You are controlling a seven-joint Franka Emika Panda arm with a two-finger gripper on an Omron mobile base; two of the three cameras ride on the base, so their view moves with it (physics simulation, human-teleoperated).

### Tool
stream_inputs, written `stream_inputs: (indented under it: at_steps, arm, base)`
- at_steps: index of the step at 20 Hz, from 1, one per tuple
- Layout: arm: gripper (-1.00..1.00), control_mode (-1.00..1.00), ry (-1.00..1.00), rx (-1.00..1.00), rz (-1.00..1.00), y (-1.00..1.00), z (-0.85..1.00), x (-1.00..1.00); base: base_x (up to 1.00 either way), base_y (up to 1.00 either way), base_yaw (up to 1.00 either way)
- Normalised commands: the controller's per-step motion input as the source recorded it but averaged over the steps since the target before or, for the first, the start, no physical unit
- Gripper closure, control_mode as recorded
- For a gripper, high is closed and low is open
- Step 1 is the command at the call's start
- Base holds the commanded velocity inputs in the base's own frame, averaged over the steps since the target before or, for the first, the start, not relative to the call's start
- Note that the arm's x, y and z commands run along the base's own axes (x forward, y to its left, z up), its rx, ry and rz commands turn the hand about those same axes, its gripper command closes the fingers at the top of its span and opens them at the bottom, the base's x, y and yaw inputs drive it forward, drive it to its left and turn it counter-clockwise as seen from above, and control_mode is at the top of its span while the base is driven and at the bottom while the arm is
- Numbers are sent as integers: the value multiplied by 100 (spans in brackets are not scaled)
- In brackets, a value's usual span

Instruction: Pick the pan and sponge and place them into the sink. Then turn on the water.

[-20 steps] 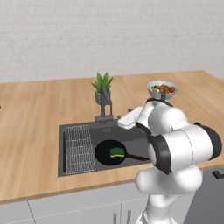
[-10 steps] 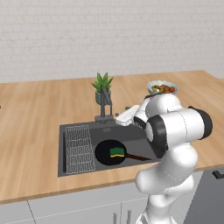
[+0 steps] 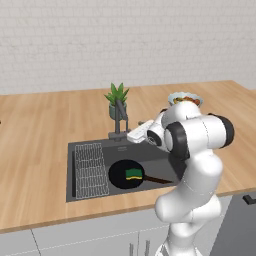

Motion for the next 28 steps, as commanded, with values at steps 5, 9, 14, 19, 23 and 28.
stream_inputs:
  at_steps: [5,9,14,19,23,28]
  arm:
    - [-100,-100,0,0,-9,-1,-4,37]
    - [-100,-100,0,0,-12,0,-12,32]
    - [-100,-100,0,0,-9,0,-16,26]
    - [-100,-100,0,0,-9,0,-17,26]
    - [-100,-100,0,0,-6,0,-11,23]
    - [-100,-100,0,0,-5,0,-10,24]
  base:
    - [0,0,0]
    - [0,0,0]
    - [0,0,0]
    - [0,0,0]
    - [0,0,0]
    - [0,0,0]
